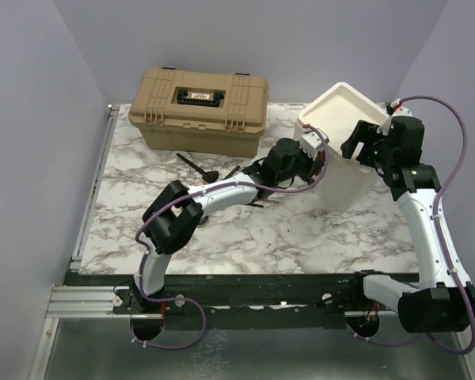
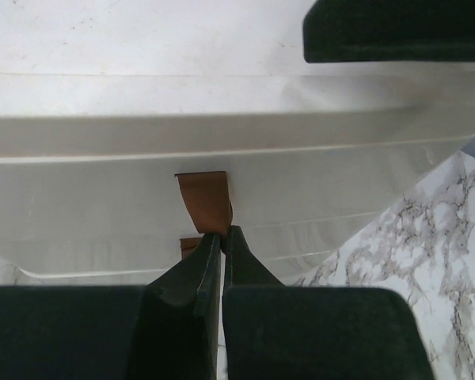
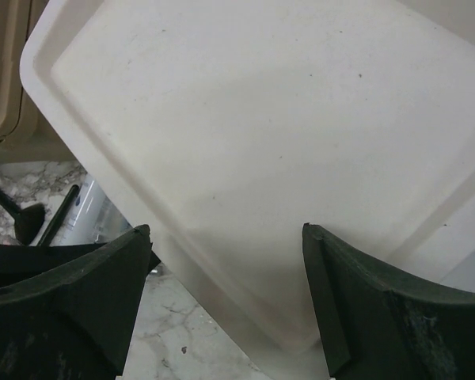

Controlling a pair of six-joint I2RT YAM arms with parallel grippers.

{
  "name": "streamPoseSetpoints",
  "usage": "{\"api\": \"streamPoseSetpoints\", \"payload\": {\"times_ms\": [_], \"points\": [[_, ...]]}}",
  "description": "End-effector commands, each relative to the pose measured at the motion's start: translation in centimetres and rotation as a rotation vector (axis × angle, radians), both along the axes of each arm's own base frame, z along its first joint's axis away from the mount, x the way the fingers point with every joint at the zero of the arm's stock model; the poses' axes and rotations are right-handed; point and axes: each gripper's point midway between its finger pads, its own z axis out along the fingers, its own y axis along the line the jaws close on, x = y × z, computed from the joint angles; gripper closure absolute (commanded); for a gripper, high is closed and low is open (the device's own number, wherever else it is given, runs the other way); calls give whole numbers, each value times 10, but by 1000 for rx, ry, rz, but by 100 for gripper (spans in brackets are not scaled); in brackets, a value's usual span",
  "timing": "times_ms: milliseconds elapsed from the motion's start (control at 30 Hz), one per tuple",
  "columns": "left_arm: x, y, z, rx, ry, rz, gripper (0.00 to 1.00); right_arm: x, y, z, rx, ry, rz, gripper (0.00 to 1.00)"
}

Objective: Organize the makeup
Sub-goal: Open the drawer in the storage box.

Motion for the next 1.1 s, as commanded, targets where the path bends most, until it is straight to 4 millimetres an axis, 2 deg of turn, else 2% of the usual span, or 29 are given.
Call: {"api": "streamPoseSetpoints", "payload": {"times_ms": [0, 167, 300, 500, 633, 700, 933, 1067], "points": [[-39, -2, 15, -11, 1, -71, 100, -11, -17, -32, -34, 105, -94, 16], [-42, 10, 21, -8, -12, -51, 100, -9, -21, -37, -46, 127, -117, 17], [-44, 18, 23, -4, -13, -37, 100, -9, -22, -32, -49, 122, -122, 16], [-53, 28, 21, 0, 21, -34, 100, -8, -9, -24, -8, 106, -64, 16], [-64, 37, 14, 7, 53, -50, 100, -9, 22, -15, 89, 102, 86, 13], [-67, 42, 13, 7, 59, -44, 100, -10, 29, -13, 124, 114, 109, 13], [-85, 55, 22, -27, 105, -69, 100, -10, 26, -9, 115, 110, 91, 13], [-87, 63, 27, -32, 97, -52, 100, -10, 27, -10, 120, 115, 101, 13]]}}
